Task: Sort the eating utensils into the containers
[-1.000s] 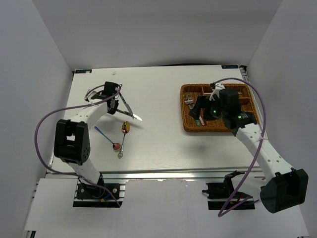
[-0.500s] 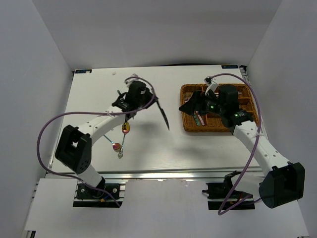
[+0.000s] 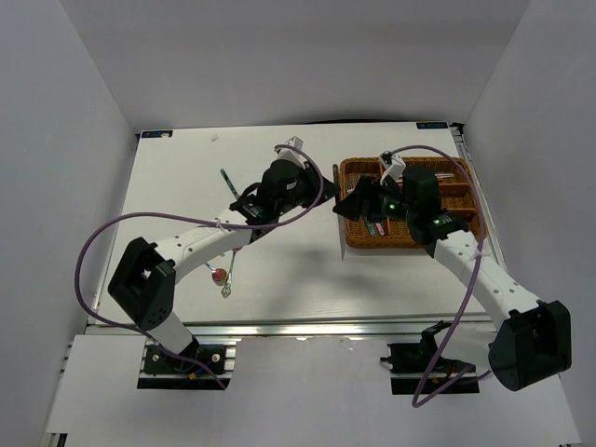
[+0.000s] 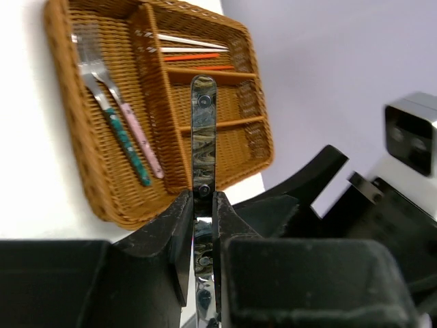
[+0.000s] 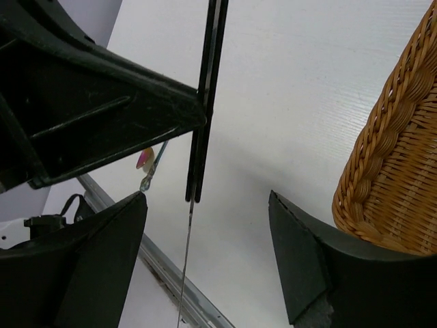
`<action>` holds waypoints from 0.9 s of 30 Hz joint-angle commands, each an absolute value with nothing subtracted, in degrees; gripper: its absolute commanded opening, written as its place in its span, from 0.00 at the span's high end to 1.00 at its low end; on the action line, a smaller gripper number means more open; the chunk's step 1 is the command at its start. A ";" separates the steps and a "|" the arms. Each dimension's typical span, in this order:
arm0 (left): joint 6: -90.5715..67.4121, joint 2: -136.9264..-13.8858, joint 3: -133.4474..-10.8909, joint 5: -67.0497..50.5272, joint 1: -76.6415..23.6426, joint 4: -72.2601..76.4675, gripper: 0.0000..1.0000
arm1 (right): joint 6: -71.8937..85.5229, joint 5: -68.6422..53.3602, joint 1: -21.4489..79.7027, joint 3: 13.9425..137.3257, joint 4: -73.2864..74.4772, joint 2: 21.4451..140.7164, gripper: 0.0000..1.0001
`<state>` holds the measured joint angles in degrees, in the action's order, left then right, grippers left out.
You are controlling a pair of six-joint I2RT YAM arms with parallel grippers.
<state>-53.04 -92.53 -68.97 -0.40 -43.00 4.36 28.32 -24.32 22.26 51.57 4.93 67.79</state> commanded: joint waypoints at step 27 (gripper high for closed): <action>-49.48 -93.00 -93.09 29.54 -40.00 -32.96 0.02 | 42.79 -5.65 6.17 43.69 1.23 64.95 1.00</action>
